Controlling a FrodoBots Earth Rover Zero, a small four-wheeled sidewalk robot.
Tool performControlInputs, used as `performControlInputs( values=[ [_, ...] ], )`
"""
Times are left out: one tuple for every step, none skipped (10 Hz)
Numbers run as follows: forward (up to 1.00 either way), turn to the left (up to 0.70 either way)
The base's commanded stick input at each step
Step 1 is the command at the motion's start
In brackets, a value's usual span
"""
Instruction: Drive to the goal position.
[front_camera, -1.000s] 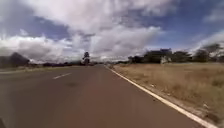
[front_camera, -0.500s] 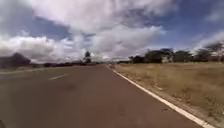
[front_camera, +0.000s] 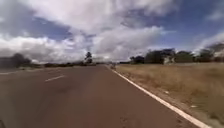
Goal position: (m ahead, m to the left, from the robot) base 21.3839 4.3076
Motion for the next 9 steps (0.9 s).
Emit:
performControlInputs(
  values=[
    [0.70,0.00],
    [0.70,0.00],
    [0.70,0.00],
    [0.70,0.00],
    [0.70,0.00],
    [0.70,0.00],
    [0.70,0.00],
    [0.70,0.00],
    [0.70,0.00]
  ],
)
